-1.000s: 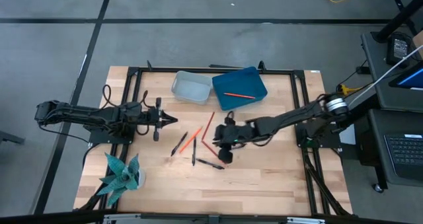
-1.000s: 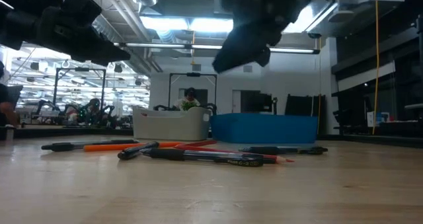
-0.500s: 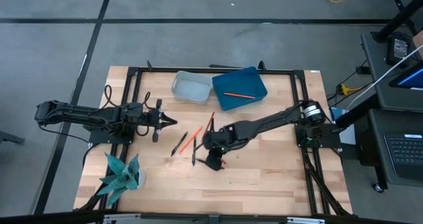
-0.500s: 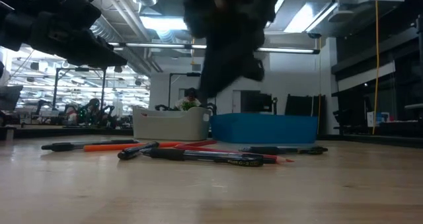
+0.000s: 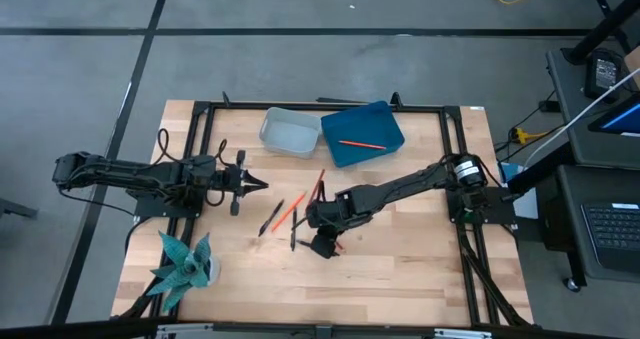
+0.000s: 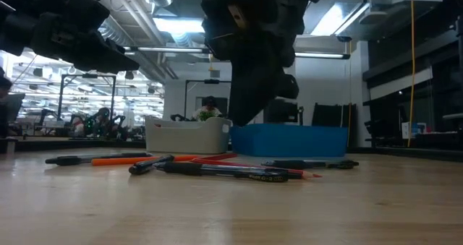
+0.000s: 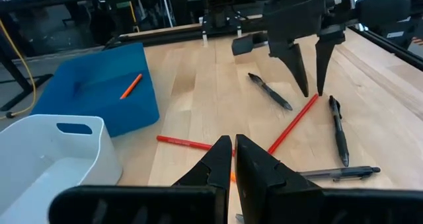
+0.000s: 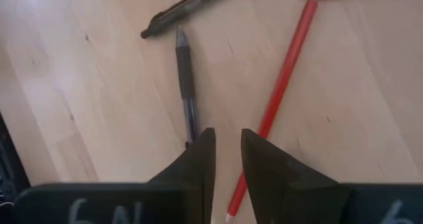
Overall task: Sort pens & pencils
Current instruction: Put the red pencil into the blue bin
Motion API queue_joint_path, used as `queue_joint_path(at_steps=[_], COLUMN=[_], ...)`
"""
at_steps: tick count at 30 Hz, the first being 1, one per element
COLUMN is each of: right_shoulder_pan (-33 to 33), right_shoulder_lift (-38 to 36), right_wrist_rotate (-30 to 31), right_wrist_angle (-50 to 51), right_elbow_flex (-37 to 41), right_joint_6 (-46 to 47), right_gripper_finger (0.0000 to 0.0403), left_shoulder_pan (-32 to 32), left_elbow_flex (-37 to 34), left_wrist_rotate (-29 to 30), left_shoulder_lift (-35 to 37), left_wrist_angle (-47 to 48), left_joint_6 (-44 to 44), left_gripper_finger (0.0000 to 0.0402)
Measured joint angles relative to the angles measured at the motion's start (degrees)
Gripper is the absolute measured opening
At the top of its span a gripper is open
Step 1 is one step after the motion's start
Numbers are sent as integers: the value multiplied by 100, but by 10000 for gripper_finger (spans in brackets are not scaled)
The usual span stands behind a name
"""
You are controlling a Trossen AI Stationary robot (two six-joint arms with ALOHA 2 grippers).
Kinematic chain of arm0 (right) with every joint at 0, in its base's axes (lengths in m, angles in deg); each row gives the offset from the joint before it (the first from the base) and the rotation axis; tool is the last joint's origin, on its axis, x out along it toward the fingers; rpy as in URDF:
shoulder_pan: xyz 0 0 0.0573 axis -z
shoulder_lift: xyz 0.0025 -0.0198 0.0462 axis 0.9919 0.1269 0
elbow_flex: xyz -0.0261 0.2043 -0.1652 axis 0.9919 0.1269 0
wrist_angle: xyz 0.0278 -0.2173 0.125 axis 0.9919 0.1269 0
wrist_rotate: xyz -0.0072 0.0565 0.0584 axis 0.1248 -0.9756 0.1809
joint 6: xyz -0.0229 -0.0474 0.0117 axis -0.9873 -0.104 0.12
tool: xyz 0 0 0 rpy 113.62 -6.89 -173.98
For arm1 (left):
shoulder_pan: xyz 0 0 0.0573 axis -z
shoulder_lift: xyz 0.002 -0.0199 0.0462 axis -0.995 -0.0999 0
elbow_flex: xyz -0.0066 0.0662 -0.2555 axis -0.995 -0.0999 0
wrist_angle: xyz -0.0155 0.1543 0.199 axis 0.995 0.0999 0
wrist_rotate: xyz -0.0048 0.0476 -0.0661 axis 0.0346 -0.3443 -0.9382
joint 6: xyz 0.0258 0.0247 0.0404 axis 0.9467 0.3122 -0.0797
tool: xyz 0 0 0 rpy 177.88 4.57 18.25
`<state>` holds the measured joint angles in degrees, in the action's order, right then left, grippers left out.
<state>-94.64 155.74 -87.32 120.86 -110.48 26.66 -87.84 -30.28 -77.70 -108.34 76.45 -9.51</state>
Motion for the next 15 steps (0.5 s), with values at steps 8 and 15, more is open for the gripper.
queue_joint_path(at_steps=[8, 15], right_shoulder_pan=[124, 171], right_shoulder_lift=[0, 0], right_wrist_rotate=[-66, 128], right_wrist_angle=[142, 189], right_elbow_flex=[0, 0], right_joint_6=[-283, -474], right_gripper_finger=[77, 147], left_shoulder_pan=[0, 0], left_elbow_flex=[0, 0], left_wrist_rotate=[0, 0], left_shoulder_lift=[0, 0], left_wrist_angle=[-3, -1], left_joint_6=[2, 2], left_gripper_finger=[14, 14])
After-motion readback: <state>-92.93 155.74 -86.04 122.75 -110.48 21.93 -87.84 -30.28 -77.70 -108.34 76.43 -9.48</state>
